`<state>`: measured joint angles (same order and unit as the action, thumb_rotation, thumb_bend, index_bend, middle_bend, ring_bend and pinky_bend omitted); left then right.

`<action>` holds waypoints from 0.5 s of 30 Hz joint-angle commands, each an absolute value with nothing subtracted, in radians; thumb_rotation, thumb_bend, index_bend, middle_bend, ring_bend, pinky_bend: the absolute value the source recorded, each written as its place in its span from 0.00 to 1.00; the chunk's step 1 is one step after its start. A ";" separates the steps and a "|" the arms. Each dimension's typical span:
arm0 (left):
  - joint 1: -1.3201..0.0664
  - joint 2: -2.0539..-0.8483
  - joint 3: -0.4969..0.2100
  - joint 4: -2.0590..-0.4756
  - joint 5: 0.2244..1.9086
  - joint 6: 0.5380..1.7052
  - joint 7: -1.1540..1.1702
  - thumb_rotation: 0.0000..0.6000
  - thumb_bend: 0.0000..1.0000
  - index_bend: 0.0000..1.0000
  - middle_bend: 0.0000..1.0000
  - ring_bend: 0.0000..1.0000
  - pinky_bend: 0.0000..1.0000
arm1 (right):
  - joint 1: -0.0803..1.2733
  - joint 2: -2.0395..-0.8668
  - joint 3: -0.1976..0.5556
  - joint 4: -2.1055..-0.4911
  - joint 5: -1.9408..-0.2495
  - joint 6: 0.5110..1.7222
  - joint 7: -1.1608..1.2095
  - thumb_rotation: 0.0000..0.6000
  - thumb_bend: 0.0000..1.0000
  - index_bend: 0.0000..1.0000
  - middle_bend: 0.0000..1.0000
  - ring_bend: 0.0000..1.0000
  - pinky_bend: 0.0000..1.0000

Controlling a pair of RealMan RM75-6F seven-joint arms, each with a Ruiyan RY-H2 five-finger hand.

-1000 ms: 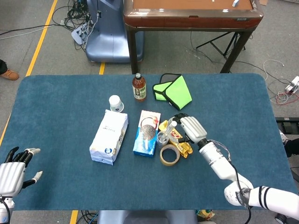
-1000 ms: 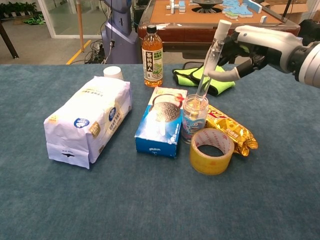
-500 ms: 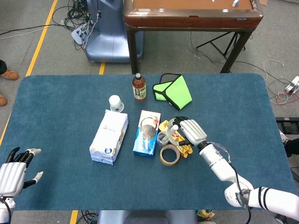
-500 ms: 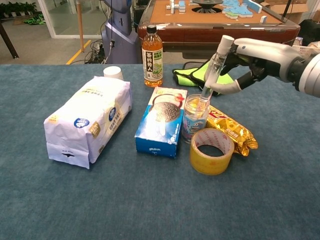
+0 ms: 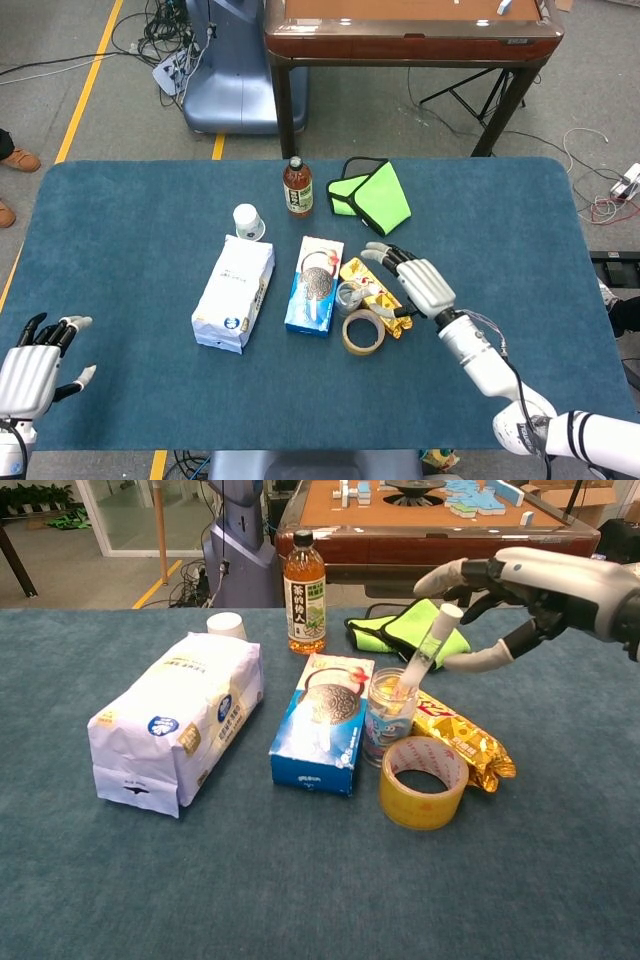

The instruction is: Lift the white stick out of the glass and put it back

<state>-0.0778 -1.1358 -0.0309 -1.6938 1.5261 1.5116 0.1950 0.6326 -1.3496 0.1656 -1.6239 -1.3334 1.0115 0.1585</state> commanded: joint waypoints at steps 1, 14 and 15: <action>-0.080 -1.134 -0.034 -1.695 1.524 1.510 0.196 1.00 0.24 0.25 0.25 0.30 0.08 | 0.584 -1.314 0.156 -1.646 -1.357 1.085 0.153 1.00 0.30 0.15 0.11 0.10 0.19; -0.103 -1.145 -0.043 -1.695 1.526 1.490 0.207 1.00 0.24 0.25 0.25 0.30 0.08 | 0.369 -1.149 0.072 -1.762 -1.336 1.317 -0.056 1.00 0.32 0.18 0.21 0.10 0.19; -0.104 -1.146 -0.044 -1.695 1.527 1.490 0.209 1.00 0.24 0.25 0.25 0.30 0.08 | 0.352 -1.130 0.062 -1.775 -1.332 1.324 -0.062 1.00 0.32 0.19 0.22 0.10 0.19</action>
